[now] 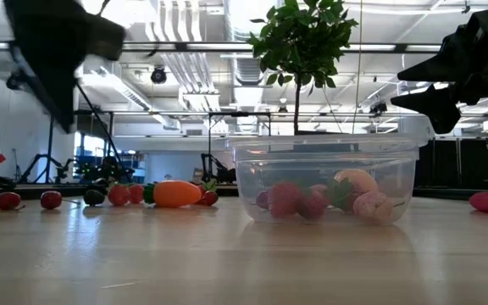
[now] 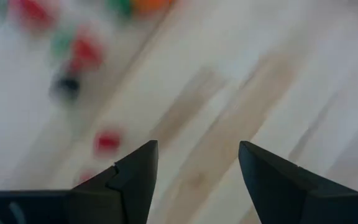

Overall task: Pick and placing Produce into tupperware
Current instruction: Put the red strawberry into the transparent bin

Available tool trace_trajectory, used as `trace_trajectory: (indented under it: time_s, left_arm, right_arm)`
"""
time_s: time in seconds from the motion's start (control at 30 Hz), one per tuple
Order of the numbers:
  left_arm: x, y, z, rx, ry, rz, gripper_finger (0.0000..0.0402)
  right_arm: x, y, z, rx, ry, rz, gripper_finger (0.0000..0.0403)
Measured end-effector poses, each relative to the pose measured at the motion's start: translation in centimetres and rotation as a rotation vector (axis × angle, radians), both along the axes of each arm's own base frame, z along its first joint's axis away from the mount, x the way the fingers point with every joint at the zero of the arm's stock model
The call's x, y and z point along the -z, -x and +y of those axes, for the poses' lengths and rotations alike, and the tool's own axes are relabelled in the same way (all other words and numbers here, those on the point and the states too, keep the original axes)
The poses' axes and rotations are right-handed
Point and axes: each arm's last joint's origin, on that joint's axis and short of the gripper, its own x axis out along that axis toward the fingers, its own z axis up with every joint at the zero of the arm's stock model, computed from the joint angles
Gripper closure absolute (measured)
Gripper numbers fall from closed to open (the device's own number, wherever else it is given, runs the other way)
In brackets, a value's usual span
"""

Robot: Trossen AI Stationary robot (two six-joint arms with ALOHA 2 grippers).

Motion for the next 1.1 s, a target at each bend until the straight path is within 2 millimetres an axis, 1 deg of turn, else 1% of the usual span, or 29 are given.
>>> trace_trajectory:
  time_s: [0.03, 0.1, 0.2, 0.27, 0.3, 0.37, 0.6, 0.77, 0.87, 0.97, 1.1]
  left_arm:
    - [0.0, -0.4, 0.2, 0.044, -0.027, -0.022, 0.0192]
    - [0.6, -0.5, 1.2, 0.032, -0.045, 0.057, 0.0192]
    - [1.9, 0.8, 2.9, -0.161, 0.048, 0.329, 0.0192]
    - [2.5, 1.9, 3.0, -0.211, 0.127, 0.482, 0.0192]
    - [2.6, 2.3, 2.8, -0.201, 0.167, 0.525, 0.0192]
    - [2.6, 2.9, 1.9, -0.15, 0.212, 0.543, 0.0192]
    - [2.3, 4.7, -2.4, 0.078, 0.233, 0.585, 0.0192]
    - [3.0, 6.1, -4.6, 0.194, 0.193, 0.646, 0.0192]
    - [4.0, 6.2, -5.3, 0.212, 0.156, 0.692, 0.0192]
    - [5.4, 5.9, -5.6, 0.187, 0.116, 0.772, 0.0192]
    - [7.3, 5.4, -6.2, 0.147, 0.126, 0.898, 0.0192]
  right_arm:
    - [0.0, 0.0, 0.0, 0.0, 0.0, 0.0, 0.017]
    - [0.0, 0.0, 0.0, 0.0, 0.0, 0.0, 0.017]
    - [0.0, 0.0, 0.0, 0.0, 0.0, 0.0, 0.017]
    - [0.0, 0.0, 0.0, 0.0, 0.0, -0.001, 0.017]
    - [0.0, 0.0, 0.0, 0.0, 0.0, -0.001, 0.017]
    - [0.0, 0.0, 0.0, 0.0, 0.0, -0.001, 0.017]
    - [0.0, 0.0, 0.0, 0.0, 0.0, -0.001, 0.017]
    - [0.0, 0.0, 0.0, 0.0, 0.0, -0.001, 0.017]
    - [0.0, 0.0, 0.0, 0.0, 0.0, 0.0, 0.017]
    - [0.0, 0.0, 0.0, 0.0, 0.0, -0.001, 0.017]
    - [0.0, 0.0, 0.0, 0.0, 0.0, 0.0, 0.017]
